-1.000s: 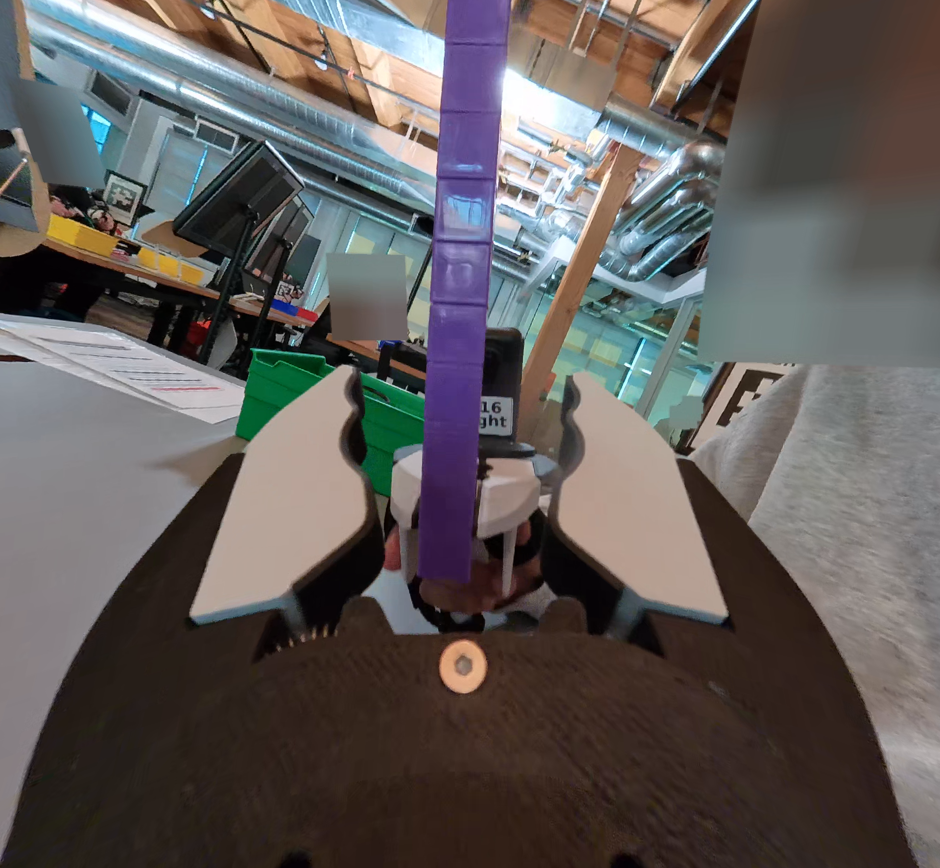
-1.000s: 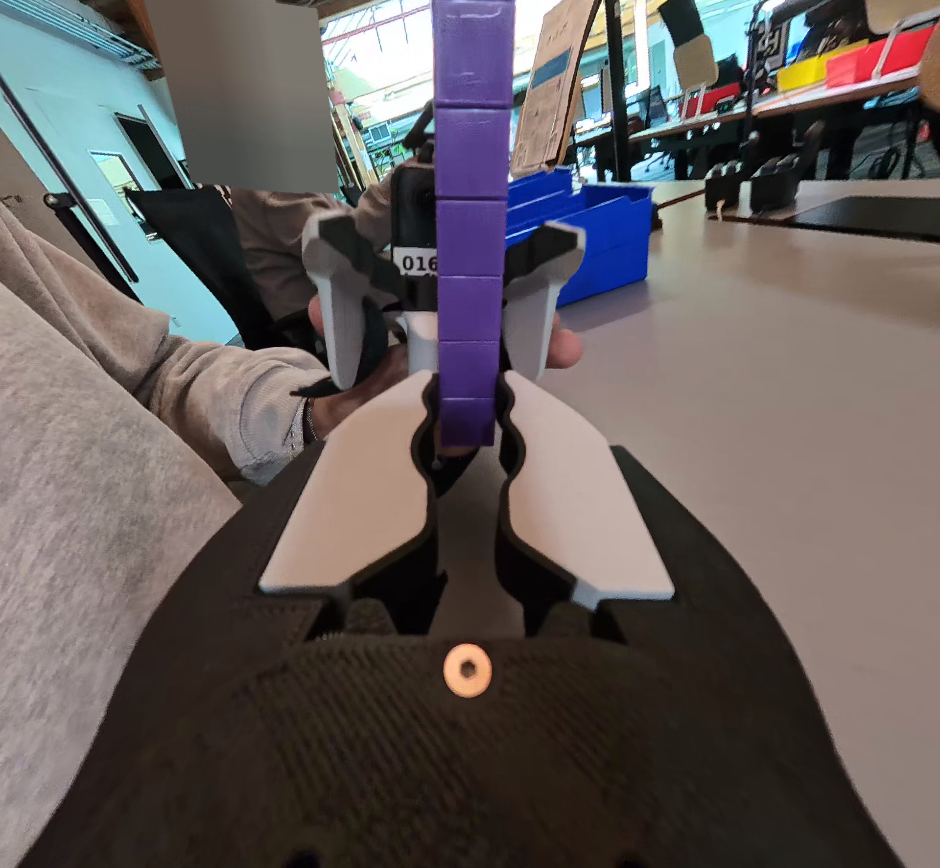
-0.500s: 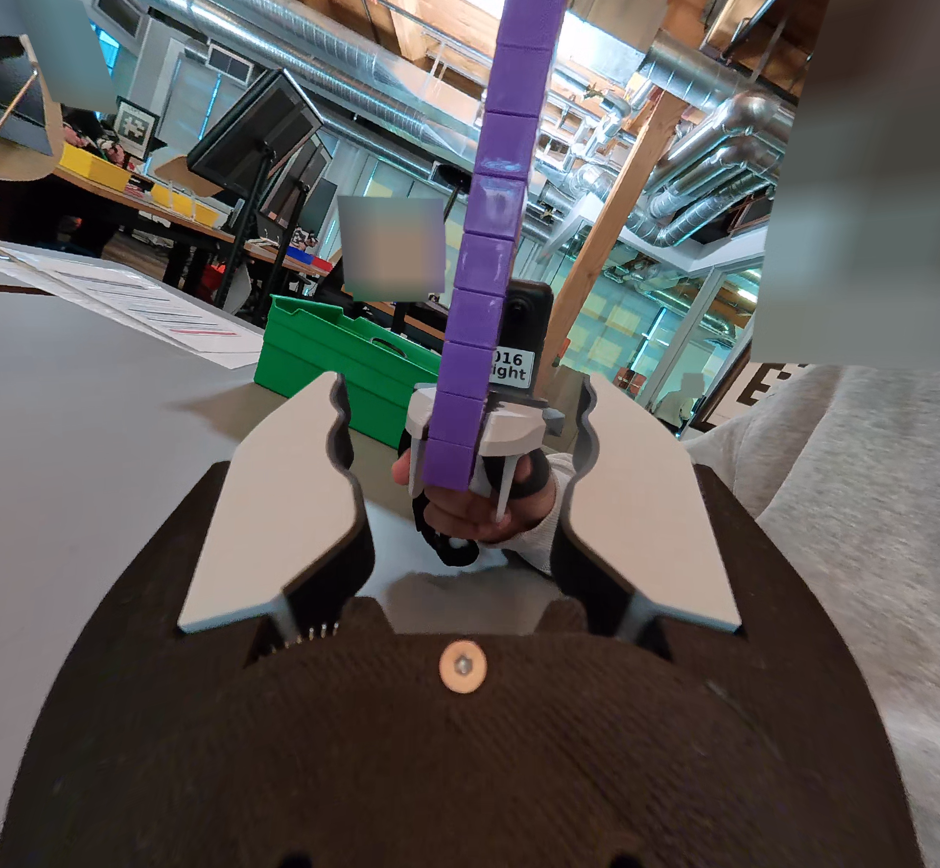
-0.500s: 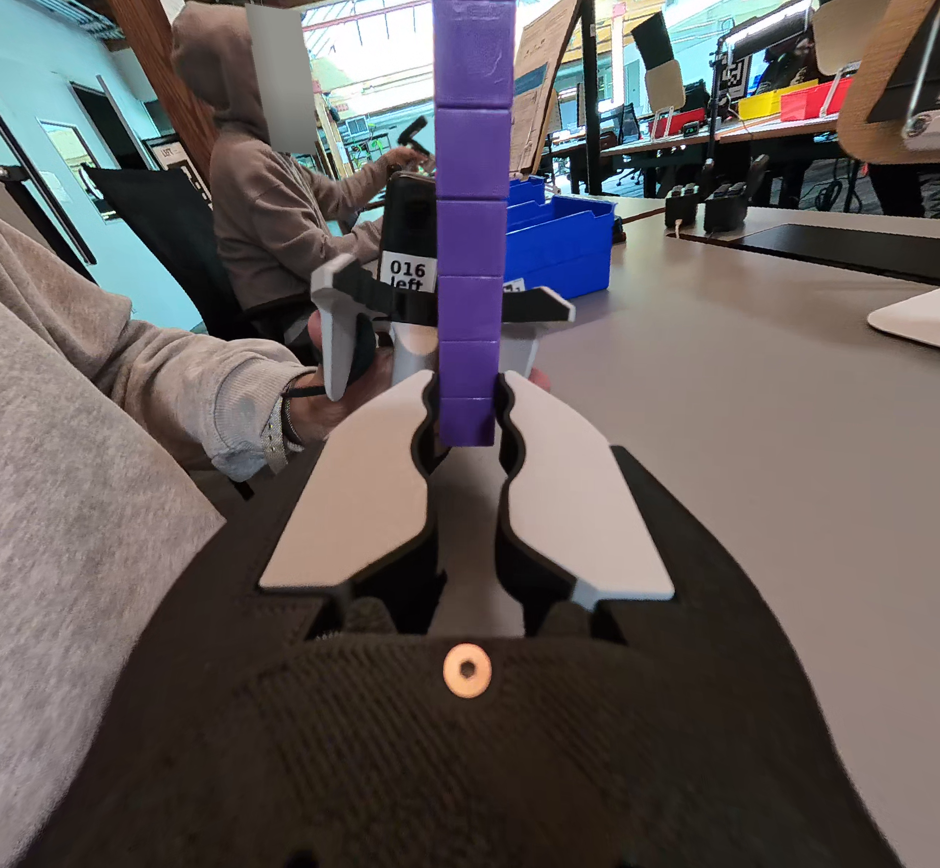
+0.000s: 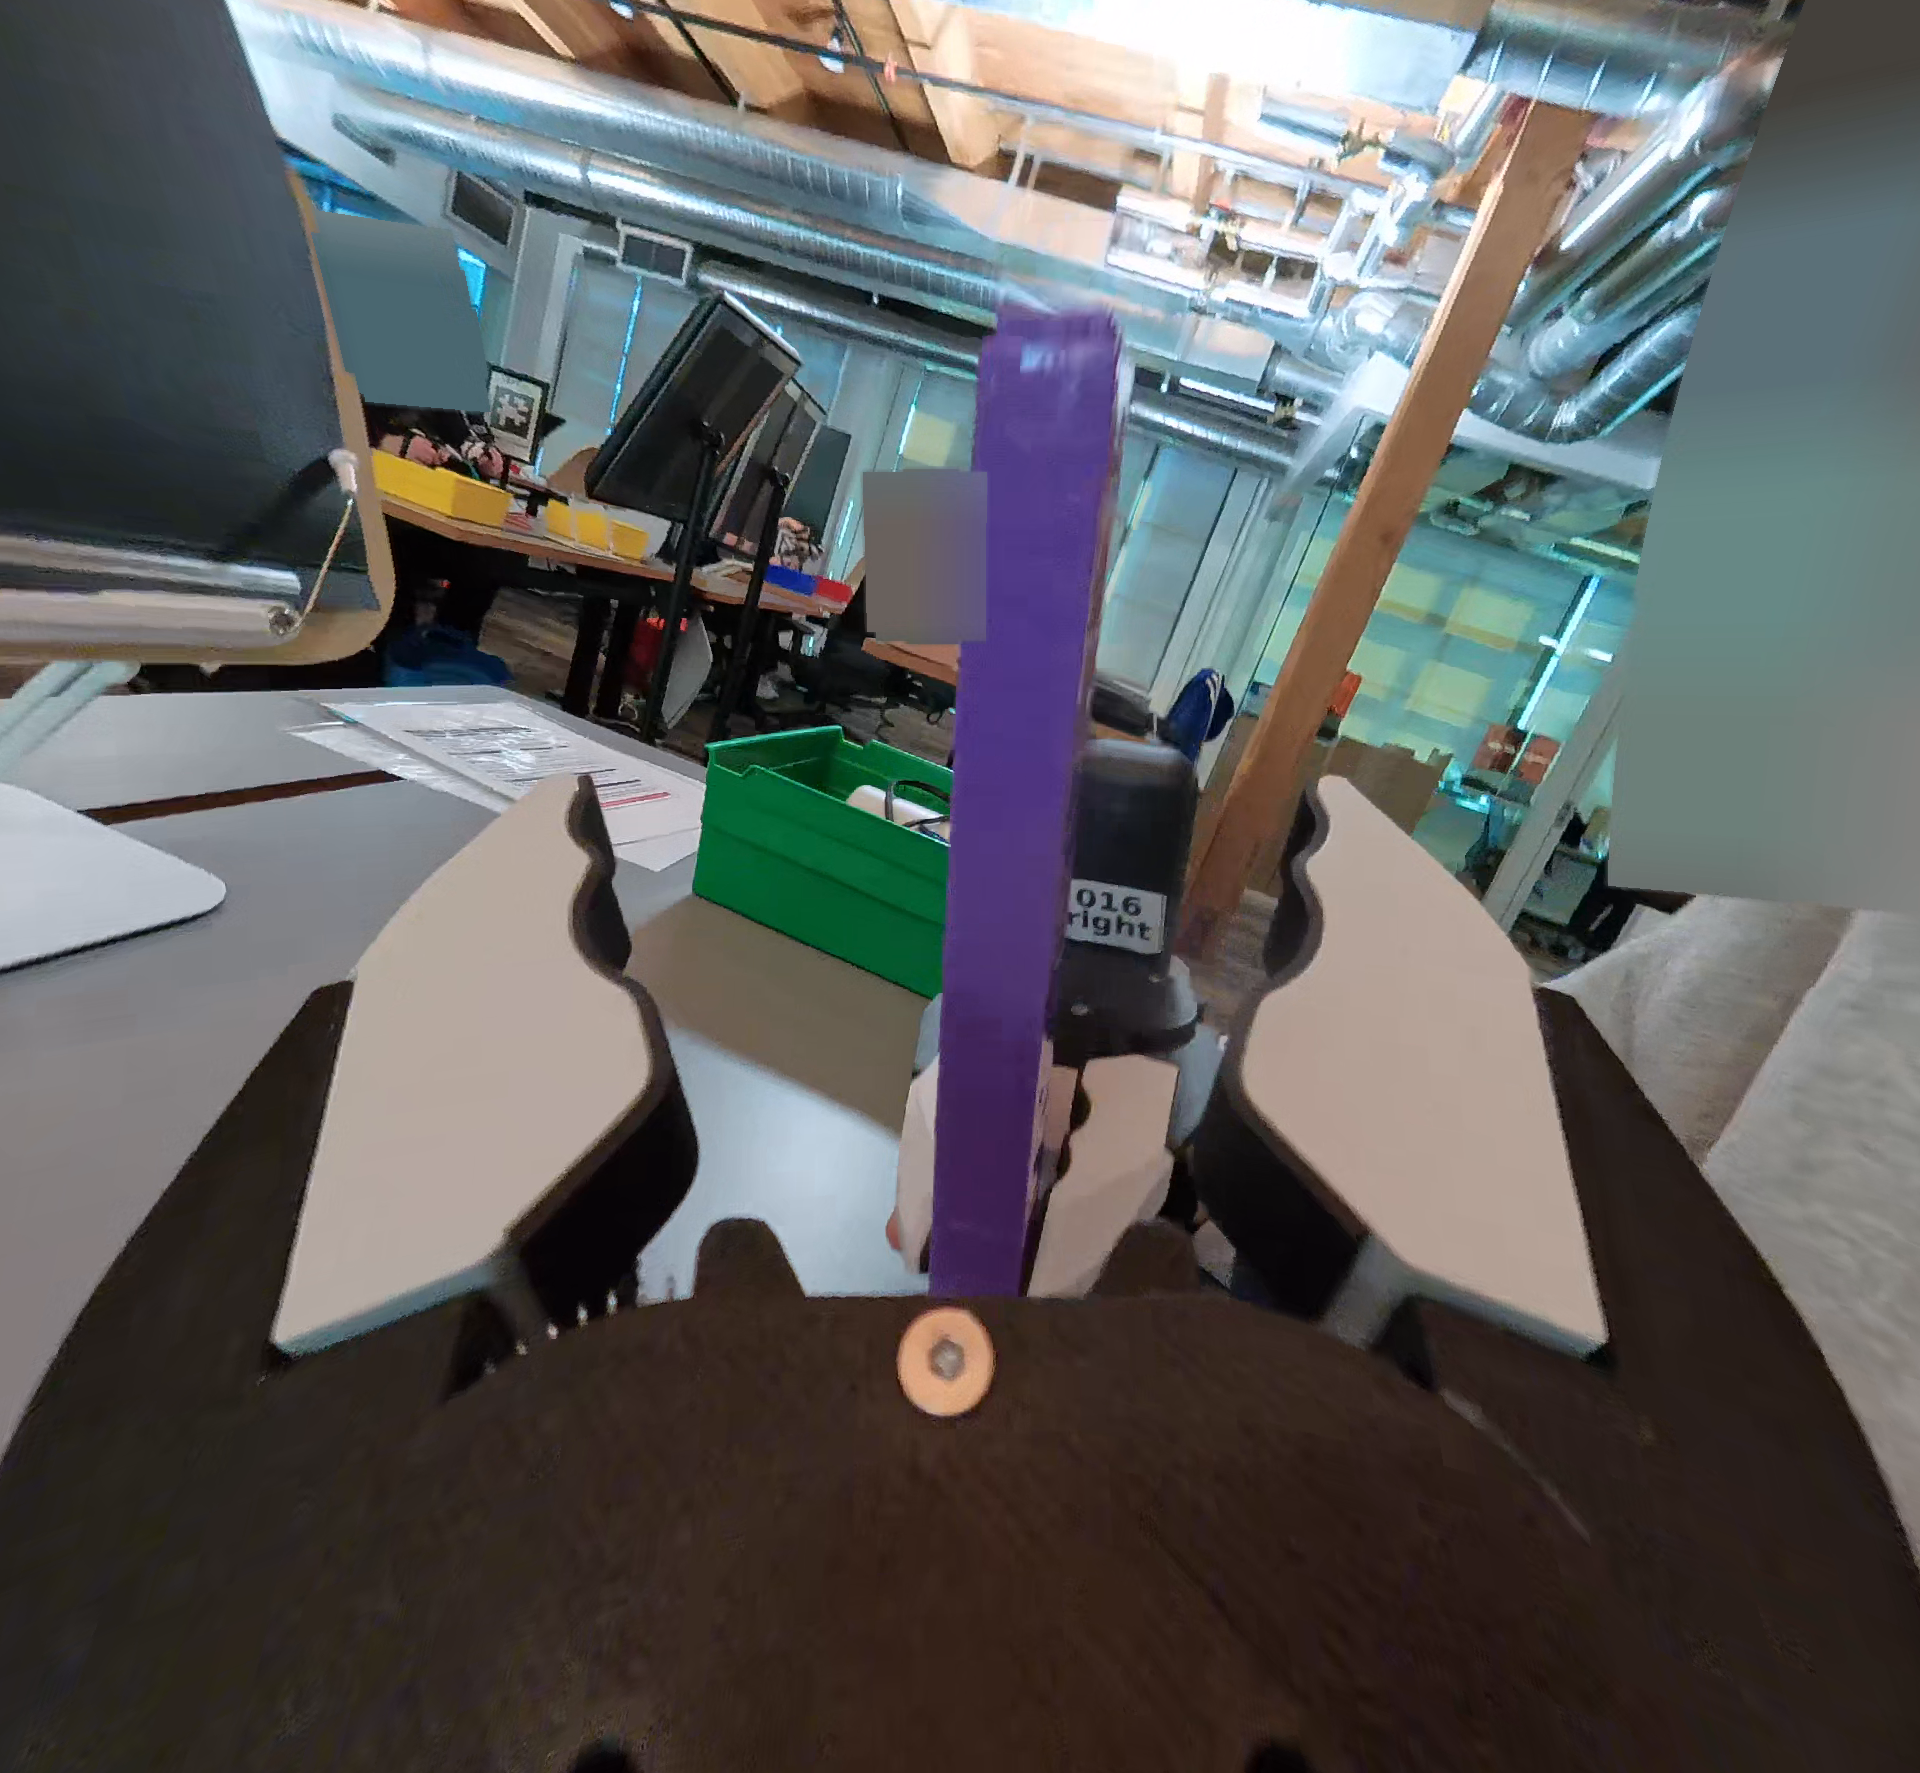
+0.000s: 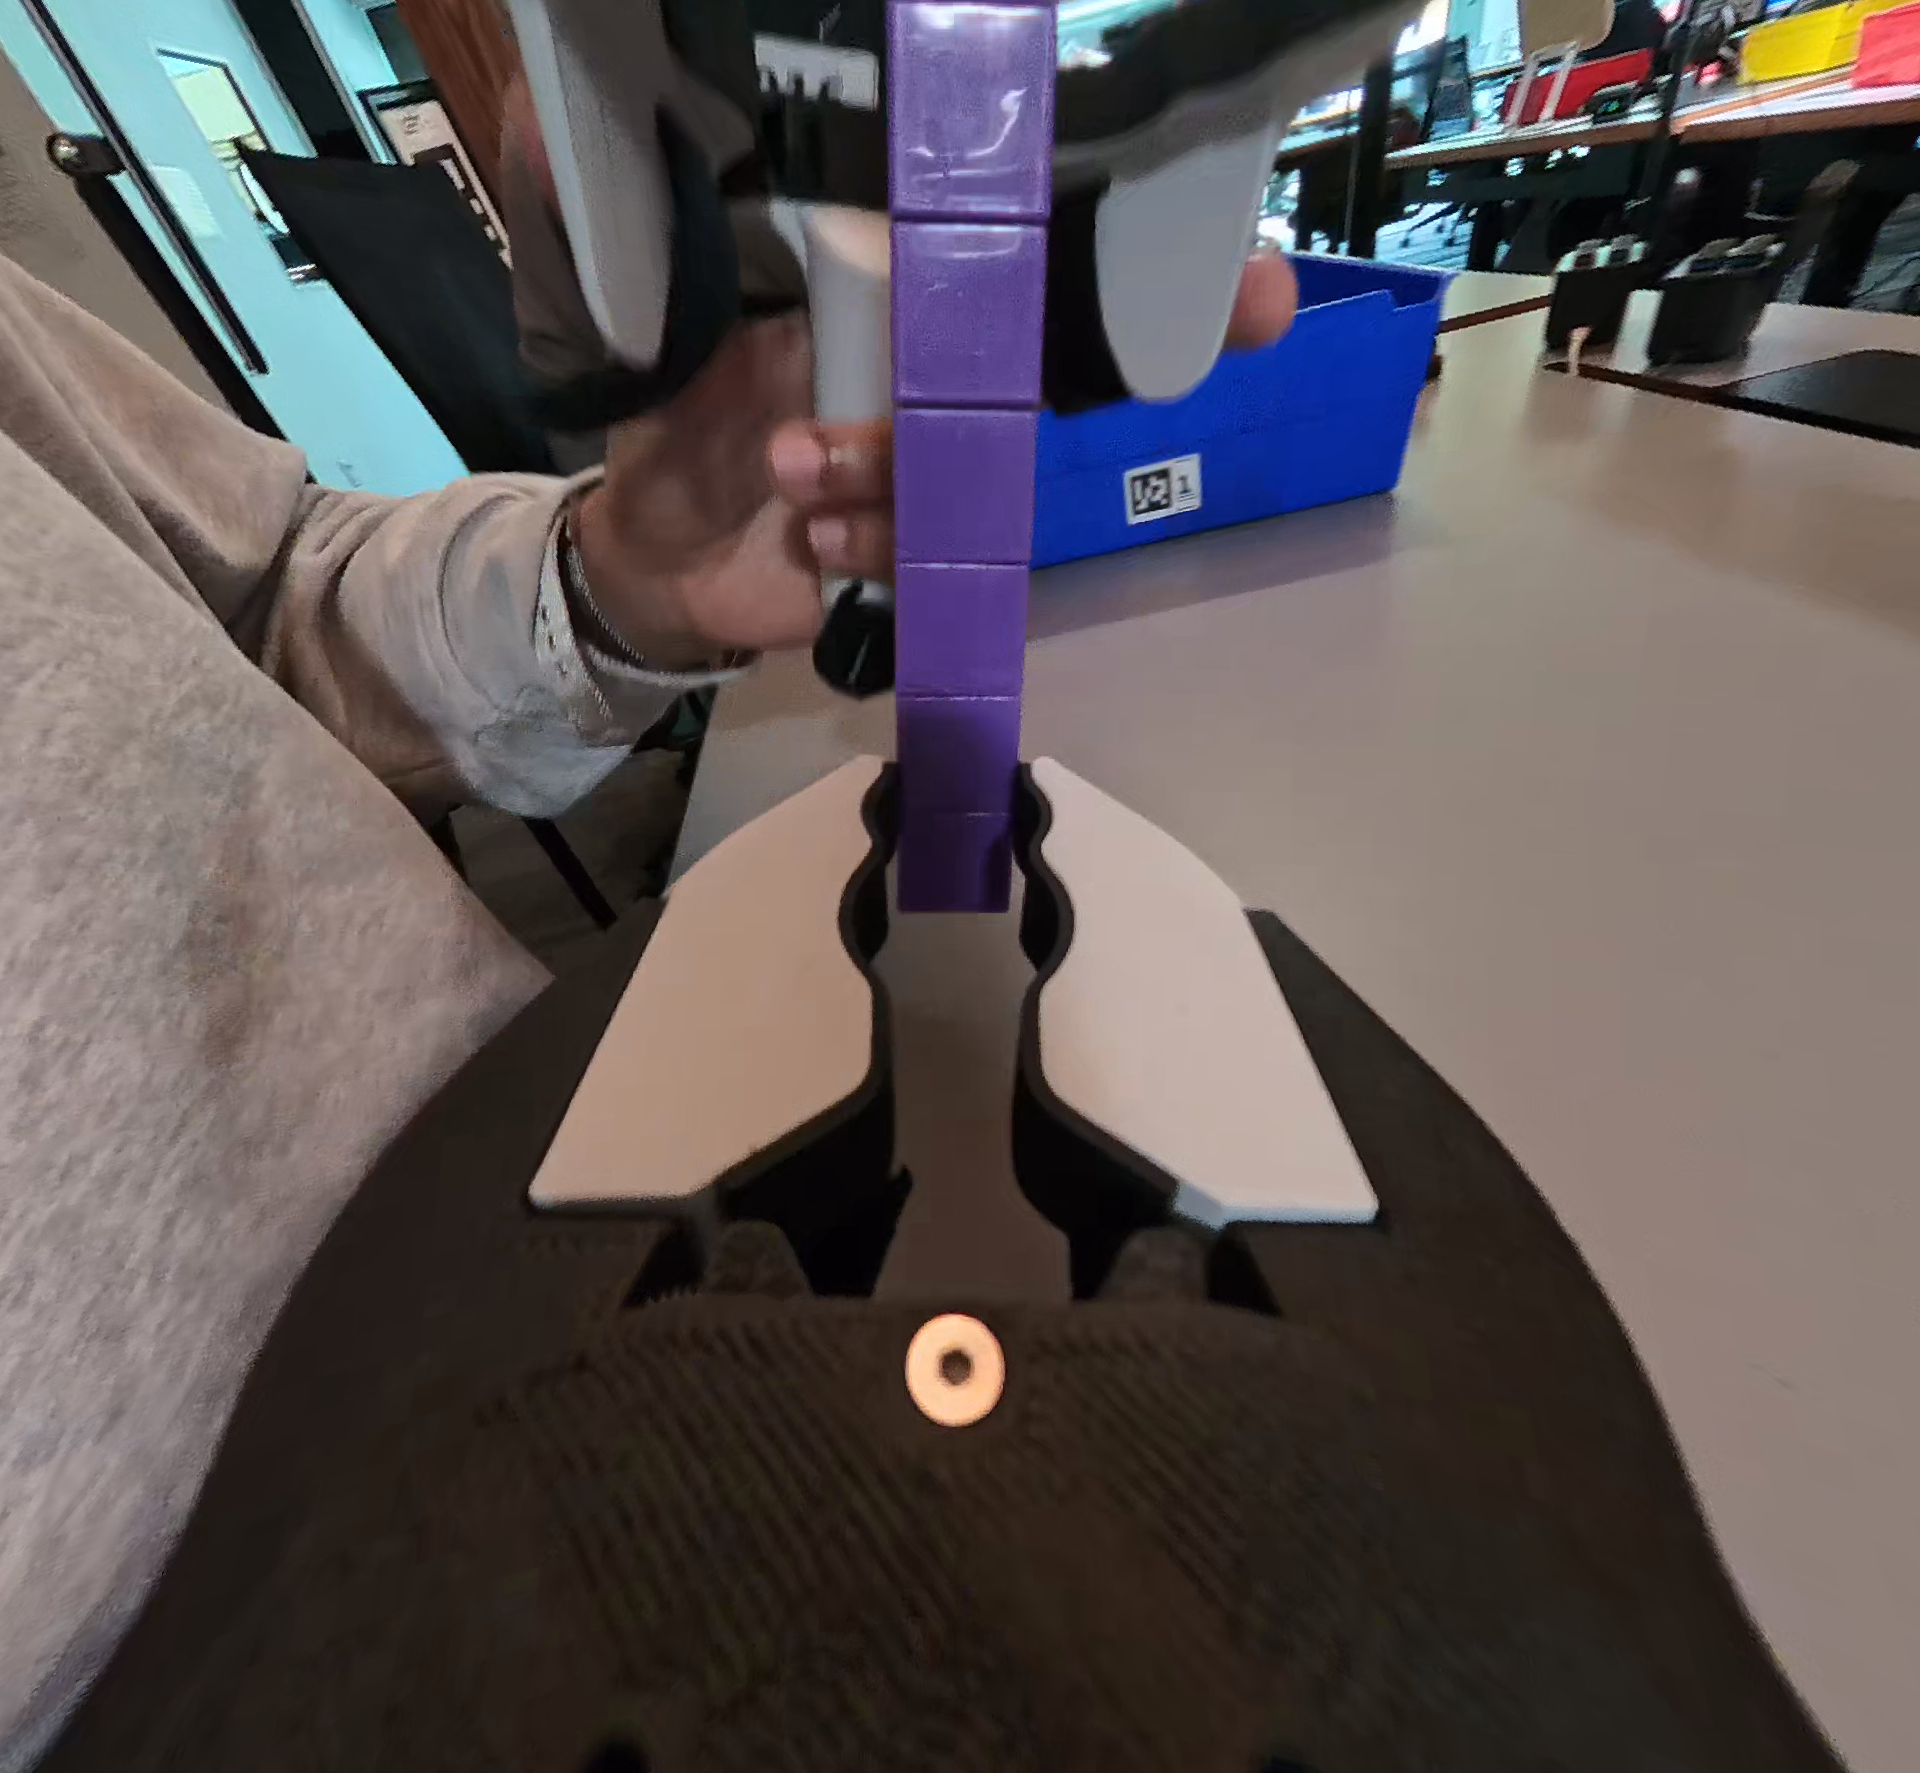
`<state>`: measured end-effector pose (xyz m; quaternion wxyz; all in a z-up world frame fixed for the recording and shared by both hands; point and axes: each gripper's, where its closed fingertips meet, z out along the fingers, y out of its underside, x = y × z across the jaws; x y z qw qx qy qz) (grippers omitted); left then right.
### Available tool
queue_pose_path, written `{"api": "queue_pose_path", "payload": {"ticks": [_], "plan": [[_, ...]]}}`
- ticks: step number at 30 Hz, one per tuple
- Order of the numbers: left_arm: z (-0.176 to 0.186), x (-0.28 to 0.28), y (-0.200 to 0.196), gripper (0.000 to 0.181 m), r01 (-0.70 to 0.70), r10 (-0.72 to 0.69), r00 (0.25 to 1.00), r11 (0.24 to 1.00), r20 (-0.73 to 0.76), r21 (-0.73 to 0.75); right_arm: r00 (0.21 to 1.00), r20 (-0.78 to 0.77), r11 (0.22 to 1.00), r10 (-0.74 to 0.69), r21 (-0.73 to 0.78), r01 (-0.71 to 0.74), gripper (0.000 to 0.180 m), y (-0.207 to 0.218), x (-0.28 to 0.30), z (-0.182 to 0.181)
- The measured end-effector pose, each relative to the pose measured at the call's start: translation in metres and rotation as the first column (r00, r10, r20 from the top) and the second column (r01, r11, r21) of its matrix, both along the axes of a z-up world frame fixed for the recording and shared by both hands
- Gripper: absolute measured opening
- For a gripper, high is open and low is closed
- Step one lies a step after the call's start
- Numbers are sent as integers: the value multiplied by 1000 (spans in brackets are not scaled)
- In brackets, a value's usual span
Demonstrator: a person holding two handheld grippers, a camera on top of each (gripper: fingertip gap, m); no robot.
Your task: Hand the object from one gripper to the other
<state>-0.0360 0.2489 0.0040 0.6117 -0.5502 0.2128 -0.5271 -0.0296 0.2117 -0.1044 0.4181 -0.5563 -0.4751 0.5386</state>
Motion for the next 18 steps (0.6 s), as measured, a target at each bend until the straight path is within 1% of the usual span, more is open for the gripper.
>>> {"api": "queue_pose_path", "payload": {"ticks": [1,4,7,10,12,15,18], "plan": [[8,-1,-3,118,6,-6,1000,1000,-14,5,1000,2,1000,14,-1,-14,22,-4,-2,0],[27,-8,-12,101,18,-18,1000,1000,-21,24,999,11,999,42,8,-42,22,-13,-6,-1],[37,-13,-19,77,57,-57,998,998,-10,27,998,31,998,56,35,-57,22,-17,-8,-4],[41,-16,-23,56,94,-94,996,995,-5,29,997,39,997,65,47,-66,22,-20,-9,-4],[41,-19,-23,51,100,-100,995,995,4,31,997,32,997,68,40,-69,22,-20,-9,-4],[45,-21,-27,58,143,-144,988,989,56,24,998,21,997,67,25,-67,22,-19,-8,-2],[45,-22,-28,52,154,-155,986,988,56,23,998,16,998,66,18,-66,22,-19,-8,-2]]}}
